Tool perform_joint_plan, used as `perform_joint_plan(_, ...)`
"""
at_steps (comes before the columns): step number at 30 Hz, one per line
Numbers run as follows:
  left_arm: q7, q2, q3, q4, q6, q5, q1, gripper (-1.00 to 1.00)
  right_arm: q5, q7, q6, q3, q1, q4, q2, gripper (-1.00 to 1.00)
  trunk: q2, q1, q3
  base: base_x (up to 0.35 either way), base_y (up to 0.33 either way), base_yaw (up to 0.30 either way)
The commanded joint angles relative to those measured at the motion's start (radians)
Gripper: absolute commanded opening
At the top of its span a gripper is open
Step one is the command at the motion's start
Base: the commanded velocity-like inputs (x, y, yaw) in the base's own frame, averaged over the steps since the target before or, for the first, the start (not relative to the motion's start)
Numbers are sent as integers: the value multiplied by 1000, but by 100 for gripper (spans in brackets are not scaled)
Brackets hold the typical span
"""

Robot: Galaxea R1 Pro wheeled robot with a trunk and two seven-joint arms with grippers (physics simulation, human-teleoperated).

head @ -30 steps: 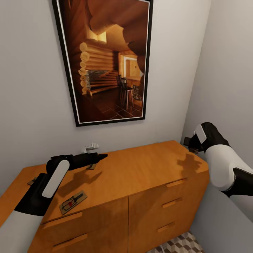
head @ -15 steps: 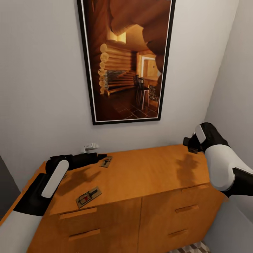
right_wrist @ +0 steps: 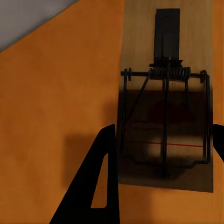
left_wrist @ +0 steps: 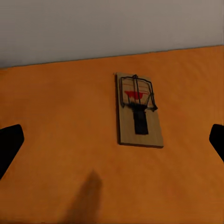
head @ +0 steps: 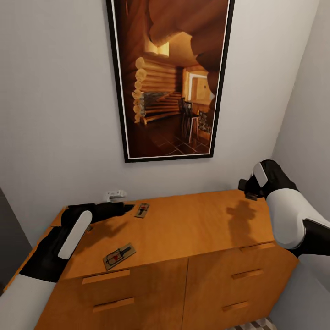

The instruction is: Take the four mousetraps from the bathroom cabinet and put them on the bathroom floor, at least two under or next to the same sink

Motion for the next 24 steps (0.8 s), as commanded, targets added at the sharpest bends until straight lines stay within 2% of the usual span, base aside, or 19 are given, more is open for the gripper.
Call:
perform_joint_plan(1, 20, -7, -4, 7, 2, -4, -1, 100, 4, -1, 3, -5, -1, 0, 2, -100, -1, 0, -1, 0, 0, 3)
perform_joint_plan(2, 35, -30, -8, 21, 3, -30, -1, 100, 8, -1, 3, -5, -1, 5, 6, -100, -1, 0, -1, 0, 0, 2)
perform_joint_plan(6, 53, -90, -12, 47, 3, -80, -1, 100, 16, 0, 3, -5, -1, 24, 10, -100, -1, 0, -1, 0, 0, 1)
perform_joint_plan(7, 60, -119, -13, 62, 3, -113, -1, 100, 19, 0, 3, -5, -1, 36, 12, -100, -1, 0, -1, 0, 0, 0)
perform_joint_plan(9, 67, -146, -13, 73, 3, -152, -1, 100, 20, 0, 3, -4, -1, 44, 13, -100, -1, 0, -1, 0, 0, 0)
perform_joint_plan(10, 72, -173, -13, 81, 2, -189, -1, 100, 21, 0, -2, -4, -1, 51, 14, -100, -1, 0, -1, 0, 0, 0)
perform_joint_plan(12, 75, -196, -13, 87, 2, -225, -1, 100, 22, 0, -7, -4, -1, 55, 15, -100, -1, 0, -1, 0, 0, 0)
perform_joint_plan(13, 77, -216, -12, 90, 2, -257, -1, 100, 23, 0, -10, -4, -1, 58, 16, -100, -1, 0, -1, 0, 0, 0)
perform_joint_plan(16, 78, -240, -11, 93, 2, -299, -1, 100, 23, 1, -14, 0, -1, 61, 19, -100, -1, 0, -1, 0, 0, 0)
perform_joint_plan(19, 78, -248, -10, 93, 1, -315, -1, 100, 24, 1, -15, 16, -1, 62, 20, -100, -1, 0, -1, 0, 0, 0)
perform_joint_plan(24, 80, -257, -9, 92, 1, -328, -2, 100, 22, 3, -16, 70, -1, 64, 22, -100, -1, 0, -1, 0, 0, 0)
